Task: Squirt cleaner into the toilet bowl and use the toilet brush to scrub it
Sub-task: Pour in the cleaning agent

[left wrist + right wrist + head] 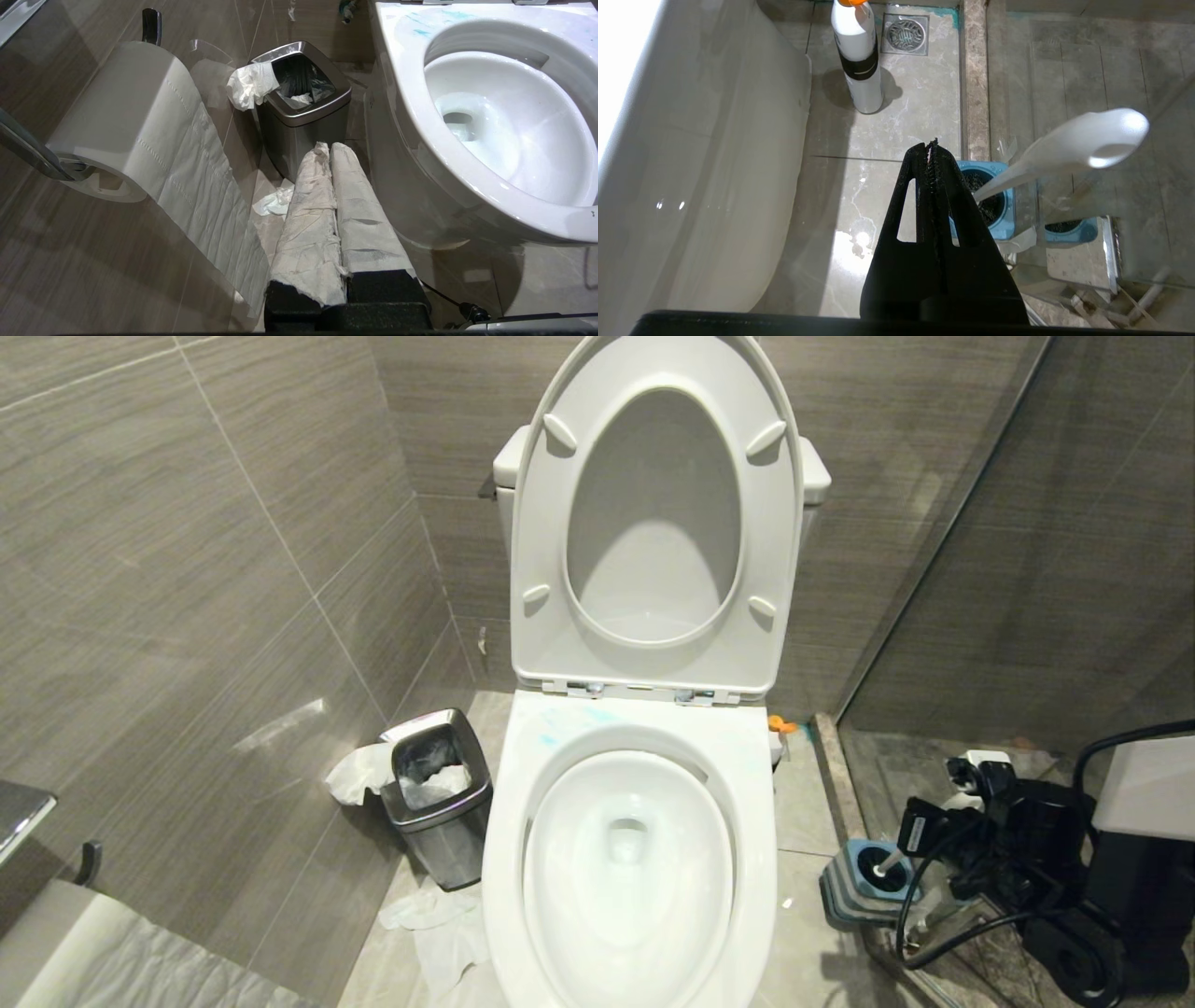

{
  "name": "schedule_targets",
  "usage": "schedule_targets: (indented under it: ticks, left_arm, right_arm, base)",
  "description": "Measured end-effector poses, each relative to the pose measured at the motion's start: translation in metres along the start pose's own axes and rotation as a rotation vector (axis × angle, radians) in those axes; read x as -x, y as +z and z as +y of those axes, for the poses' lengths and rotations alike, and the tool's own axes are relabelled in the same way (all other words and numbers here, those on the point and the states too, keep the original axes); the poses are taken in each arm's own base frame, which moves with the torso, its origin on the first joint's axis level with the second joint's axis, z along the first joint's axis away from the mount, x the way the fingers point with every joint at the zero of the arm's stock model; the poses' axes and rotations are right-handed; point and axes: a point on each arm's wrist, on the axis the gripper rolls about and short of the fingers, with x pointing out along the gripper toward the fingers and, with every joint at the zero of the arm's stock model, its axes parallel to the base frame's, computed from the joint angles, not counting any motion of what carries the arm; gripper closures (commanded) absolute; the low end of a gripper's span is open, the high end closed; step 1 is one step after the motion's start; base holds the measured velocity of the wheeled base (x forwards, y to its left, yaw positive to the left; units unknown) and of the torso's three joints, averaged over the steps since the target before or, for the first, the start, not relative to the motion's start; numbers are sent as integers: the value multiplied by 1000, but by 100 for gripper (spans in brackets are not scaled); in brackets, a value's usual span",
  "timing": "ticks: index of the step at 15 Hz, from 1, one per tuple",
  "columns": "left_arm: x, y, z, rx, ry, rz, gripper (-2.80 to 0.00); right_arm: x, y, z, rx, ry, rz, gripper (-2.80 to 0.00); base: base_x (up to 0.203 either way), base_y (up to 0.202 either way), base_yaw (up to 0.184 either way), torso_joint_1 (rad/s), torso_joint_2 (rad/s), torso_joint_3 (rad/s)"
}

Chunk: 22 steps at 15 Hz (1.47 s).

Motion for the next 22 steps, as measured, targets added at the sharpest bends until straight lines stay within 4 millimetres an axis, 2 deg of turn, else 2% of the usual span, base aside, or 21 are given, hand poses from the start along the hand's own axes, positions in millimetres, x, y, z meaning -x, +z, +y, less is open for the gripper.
schedule_targets:
  ticks: [8,9,22]
  left_arm:
    - [0,0,0,0,0,0,0]
    - [0,0,0,0,0,0,0]
    - [0,0,0,0,0,0,0]
  right_arm:
    - [-15,-9,0,0,-4,7,0]
    - [-16,-9,0,2,-4,8,-280]
    - [-25,-10,1,-20,6,-5,-280]
  base:
    - [0,0,0,0,0,0]
    - [0,0,0,0,0,0]
    - [0,0,0,0,0,0]
